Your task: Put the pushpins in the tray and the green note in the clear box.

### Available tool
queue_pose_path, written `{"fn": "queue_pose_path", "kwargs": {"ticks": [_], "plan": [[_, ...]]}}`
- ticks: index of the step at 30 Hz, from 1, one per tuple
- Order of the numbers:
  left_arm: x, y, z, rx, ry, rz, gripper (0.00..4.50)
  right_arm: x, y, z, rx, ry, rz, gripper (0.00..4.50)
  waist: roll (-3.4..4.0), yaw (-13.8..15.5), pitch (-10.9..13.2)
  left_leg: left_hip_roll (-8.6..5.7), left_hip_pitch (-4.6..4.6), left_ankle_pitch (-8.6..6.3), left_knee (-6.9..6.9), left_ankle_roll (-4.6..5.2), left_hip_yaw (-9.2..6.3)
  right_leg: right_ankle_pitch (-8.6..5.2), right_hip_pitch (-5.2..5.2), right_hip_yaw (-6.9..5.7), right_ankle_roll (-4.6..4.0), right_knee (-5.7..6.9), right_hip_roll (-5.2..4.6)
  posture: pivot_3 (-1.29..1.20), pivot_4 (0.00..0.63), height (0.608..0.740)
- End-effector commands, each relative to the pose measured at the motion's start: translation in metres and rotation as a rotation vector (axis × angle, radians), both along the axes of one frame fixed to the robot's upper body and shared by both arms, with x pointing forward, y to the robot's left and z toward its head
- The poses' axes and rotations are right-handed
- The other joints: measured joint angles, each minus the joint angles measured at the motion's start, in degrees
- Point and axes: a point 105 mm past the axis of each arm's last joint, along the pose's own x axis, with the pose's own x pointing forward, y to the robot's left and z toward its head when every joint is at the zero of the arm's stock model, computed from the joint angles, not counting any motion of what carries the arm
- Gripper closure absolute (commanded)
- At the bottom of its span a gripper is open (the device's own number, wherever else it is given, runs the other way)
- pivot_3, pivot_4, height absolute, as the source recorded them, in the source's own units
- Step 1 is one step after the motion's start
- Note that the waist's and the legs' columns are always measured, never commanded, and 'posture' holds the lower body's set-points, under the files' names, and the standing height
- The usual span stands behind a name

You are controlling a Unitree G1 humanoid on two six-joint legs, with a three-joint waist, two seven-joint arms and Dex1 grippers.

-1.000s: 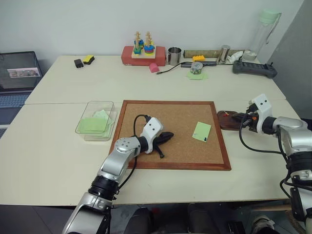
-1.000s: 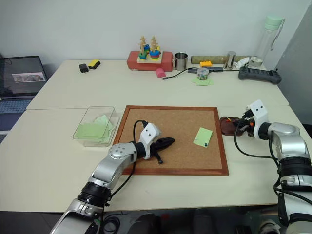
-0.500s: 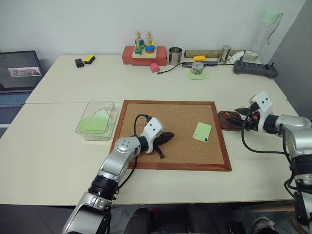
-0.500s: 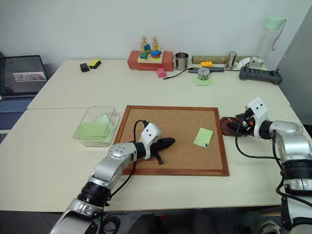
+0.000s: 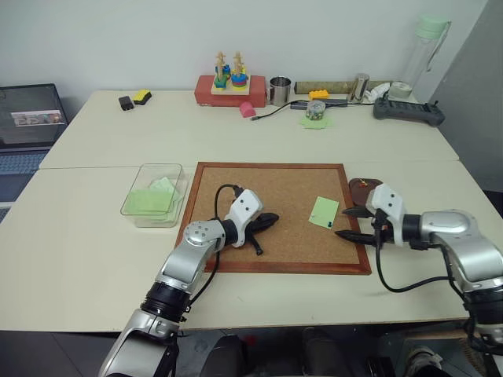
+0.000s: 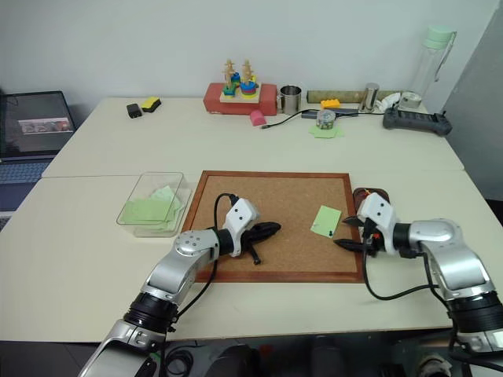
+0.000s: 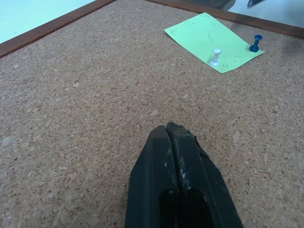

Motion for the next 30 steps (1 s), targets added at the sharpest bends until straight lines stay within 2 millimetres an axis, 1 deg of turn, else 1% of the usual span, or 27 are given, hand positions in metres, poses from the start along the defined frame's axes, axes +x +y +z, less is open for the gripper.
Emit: {"fn": "queue_pose_path", "kwargs": {"ticks": [1, 4, 5, 6, 8, 9, 15, 16, 17, 18, 30], "plan": [[-0.007, 0.007, -0.025, 0.060, 0.080, 0.010, 4.50, 0.009, 0.005, 0.003, -0.009, -0.049, 0.016, 1.46, 0.00, 0.0, 0.0, 0.00, 0.00, 0.00, 0.00, 0.00, -0.02, 0.00, 0.00, -0.01, 0.00, 0.00, 0.00, 0.00, 0.150, 0.740], [-0.007, 0.008, -0.025, 0.059, 0.079, 0.012, 4.50, 0.012, 0.006, 0.000, -0.007, -0.047, 0.016, 1.46, 0.00, 0.0, 0.0, 0.00, 0.01, 0.00, -0.01, 0.00, -0.01, 0.00, 0.00, -0.01, 0.00, -0.01, 0.00, 0.00, 0.150, 0.740], [-0.007, 0.008, -0.025, 0.059, 0.079, 0.013, 4.50, 0.012, 0.005, 0.000, -0.006, -0.046, 0.015, 1.82, 0.00, 0.0, 0.0, 0.01, 0.00, 0.00, -0.01, 0.00, -0.01, 0.00, 0.00, -0.02, 0.00, -0.01, 0.00, 0.00, 0.150, 0.740], [-0.007, 0.008, -0.025, 0.059, 0.079, 0.014, 4.50, 0.013, 0.005, -0.001, -0.004, -0.045, 0.015, 1.94, 0.00, 0.0, 0.0, 0.01, 0.00, 0.00, -0.01, 0.00, -0.02, 0.00, 0.00, -0.02, 0.00, -0.01, 0.00, 0.00, 0.150, 0.740], [-0.008, 0.008, -0.025, 0.059, 0.080, 0.016, 4.50, 0.013, 0.004, -0.001, -0.002, -0.045, 0.019, 2.47, 0.00, 0.0, 0.0, 0.01, 0.00, 0.00, -0.01, 0.00, -0.01, 0.00, 0.00, -0.02, 0.00, -0.01, 0.00, 0.00, 0.150, 0.740], [-0.008, 0.008, -0.025, 0.060, 0.080, 0.016, 4.50, 0.012, 0.004, -0.001, 0.000, -0.043, 0.021, 2.63, 0.00, 0.0, 0.0, 0.00, 0.00, 0.00, -0.01, 0.00, -0.01, 0.00, 0.00, -0.02, -0.01, -0.01, 0.00, 0.00, 0.150, 0.740], [-0.009, 0.009, -0.027, 0.061, 0.082, 0.020, 4.50, 0.009, 0.006, 0.000, 0.005, -0.032, 0.042, 3.95, 0.00, 0.0, 0.0, 0.02, 0.01, 0.00, -0.02, 0.00, -0.01, 0.00, 0.00, -0.01, -0.01, 0.00, 0.01, 0.00, 0.150, 0.740], [-0.009, 0.009, -0.027, 0.062, 0.083, 0.020, 4.50, 0.009, 0.006, 0.000, 0.007, -0.032, 0.045, 4.08, 0.00, 0.0, 0.0, 0.02, 0.01, 0.00, -0.02, 0.00, 0.00, 0.00, 0.00, -0.01, 0.00, 0.00, 0.01, 0.00, 0.150, 0.740], [-0.009, 0.009, -0.027, 0.062, 0.084, 0.020, 4.50, 0.009, 0.006, 0.001, 0.008, -0.032, 0.046, 4.40, 0.00, 0.0, 0.0, 0.02, 0.01, 0.00, -0.01, 0.00, 0.00, 0.00, 0.00, -0.01, -0.01, 0.00, 0.01, 0.00, 0.150, 0.740], [-0.009, 0.009, -0.027, 0.062, 0.084, 0.020, 4.50, 0.009, 0.006, 0.001, 0.010, -0.033, 0.048, 4.46, 0.00, 0.0, 0.0, 0.02, 0.01, 0.00, -0.02, 0.00, 0.00, 0.00, 0.00, 0.00, 0.00, 0.00, 0.01, 0.00, 0.150, 0.740], [-0.009, 0.010, -0.031, 0.068, 0.090, 0.023, 4.50, 0.005, 0.006, 0.018, 0.038, -0.030, 0.074, 4.46, 0.00, 0.1, 0.0, 0.01, 0.00, 0.00, -0.02, 0.00, -0.01, 0.00, 0.00, -0.01, 0.00, -0.01, 0.00, 0.00, 0.150, 0.740]]}}
